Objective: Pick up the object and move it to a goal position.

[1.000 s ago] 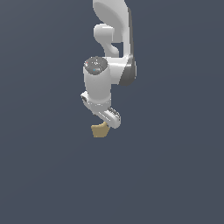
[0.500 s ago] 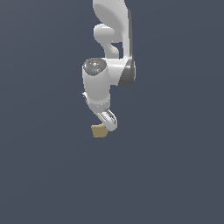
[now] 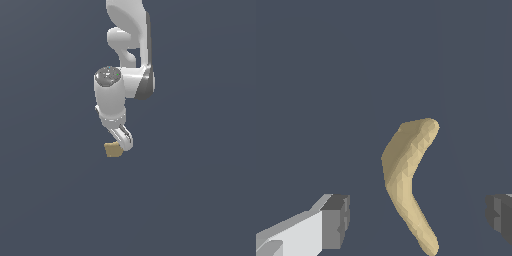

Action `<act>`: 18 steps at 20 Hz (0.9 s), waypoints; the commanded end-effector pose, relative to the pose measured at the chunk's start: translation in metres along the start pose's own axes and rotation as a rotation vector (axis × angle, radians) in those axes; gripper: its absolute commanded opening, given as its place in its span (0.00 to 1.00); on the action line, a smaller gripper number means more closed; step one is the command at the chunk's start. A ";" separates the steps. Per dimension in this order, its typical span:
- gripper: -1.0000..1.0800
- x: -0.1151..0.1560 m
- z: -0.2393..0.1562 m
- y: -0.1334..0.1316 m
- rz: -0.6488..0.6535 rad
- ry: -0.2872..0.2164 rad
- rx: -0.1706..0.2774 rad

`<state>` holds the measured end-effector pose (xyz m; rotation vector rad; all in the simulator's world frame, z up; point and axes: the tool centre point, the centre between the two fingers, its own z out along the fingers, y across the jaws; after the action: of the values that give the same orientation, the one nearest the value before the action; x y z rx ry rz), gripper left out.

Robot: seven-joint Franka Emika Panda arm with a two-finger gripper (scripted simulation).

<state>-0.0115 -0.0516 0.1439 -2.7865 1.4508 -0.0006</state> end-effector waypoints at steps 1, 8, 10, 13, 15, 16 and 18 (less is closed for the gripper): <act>0.96 0.000 0.005 0.000 0.001 0.000 -0.001; 0.96 -0.001 0.038 0.001 0.004 0.000 -0.001; 0.96 0.000 0.044 0.001 0.005 0.000 -0.001; 0.96 0.000 0.049 0.001 0.005 0.000 -0.001; 0.00 0.000 0.049 0.000 0.005 0.000 -0.001; 0.00 0.000 0.049 0.000 0.005 0.000 -0.001; 0.00 0.000 0.049 0.000 0.005 0.000 -0.001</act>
<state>-0.0118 -0.0516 0.0954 -2.7834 1.4575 -0.0002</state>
